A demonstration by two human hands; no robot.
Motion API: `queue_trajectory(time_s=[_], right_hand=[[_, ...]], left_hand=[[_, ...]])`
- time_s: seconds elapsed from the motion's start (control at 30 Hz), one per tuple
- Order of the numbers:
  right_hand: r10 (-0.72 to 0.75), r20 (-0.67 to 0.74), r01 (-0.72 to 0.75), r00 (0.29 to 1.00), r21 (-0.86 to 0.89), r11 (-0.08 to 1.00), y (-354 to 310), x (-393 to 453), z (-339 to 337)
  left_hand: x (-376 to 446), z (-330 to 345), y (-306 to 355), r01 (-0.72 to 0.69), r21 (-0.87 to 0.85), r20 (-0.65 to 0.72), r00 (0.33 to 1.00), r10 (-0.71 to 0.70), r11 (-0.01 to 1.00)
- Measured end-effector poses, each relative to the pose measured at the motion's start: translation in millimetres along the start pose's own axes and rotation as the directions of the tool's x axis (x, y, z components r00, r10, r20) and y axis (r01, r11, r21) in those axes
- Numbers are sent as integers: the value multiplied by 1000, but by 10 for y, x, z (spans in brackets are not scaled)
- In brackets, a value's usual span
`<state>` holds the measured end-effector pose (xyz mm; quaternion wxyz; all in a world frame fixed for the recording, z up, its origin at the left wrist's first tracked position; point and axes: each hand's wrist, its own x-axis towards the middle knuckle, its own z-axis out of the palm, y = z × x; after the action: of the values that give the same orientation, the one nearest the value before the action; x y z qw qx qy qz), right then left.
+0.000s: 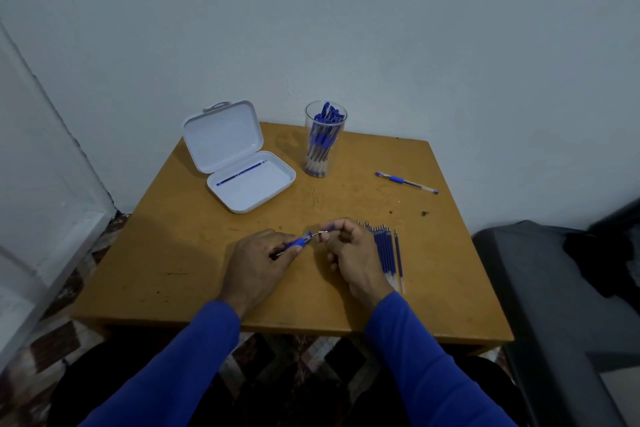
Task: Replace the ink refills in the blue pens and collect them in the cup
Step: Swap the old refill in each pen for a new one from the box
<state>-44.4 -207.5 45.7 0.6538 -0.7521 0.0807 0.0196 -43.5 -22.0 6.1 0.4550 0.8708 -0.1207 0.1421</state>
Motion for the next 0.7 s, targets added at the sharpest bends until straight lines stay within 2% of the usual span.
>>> queue_trajectory(time_s=[0.3,0.57,0.7], right_hand=[[-7,76,8,997,-12,1000,30,14,-18],[-67,131,87,989,-150,985,52,7,14],[-12,107,31,994,-181,983,38,4,23]], left_hand=[[-4,-17,31,1,20,4,1000,-1,1000],[-31,-28,36,-28,26,10,1000,27,999],[-32,-27,40,-23,33,13,1000,22,999]])
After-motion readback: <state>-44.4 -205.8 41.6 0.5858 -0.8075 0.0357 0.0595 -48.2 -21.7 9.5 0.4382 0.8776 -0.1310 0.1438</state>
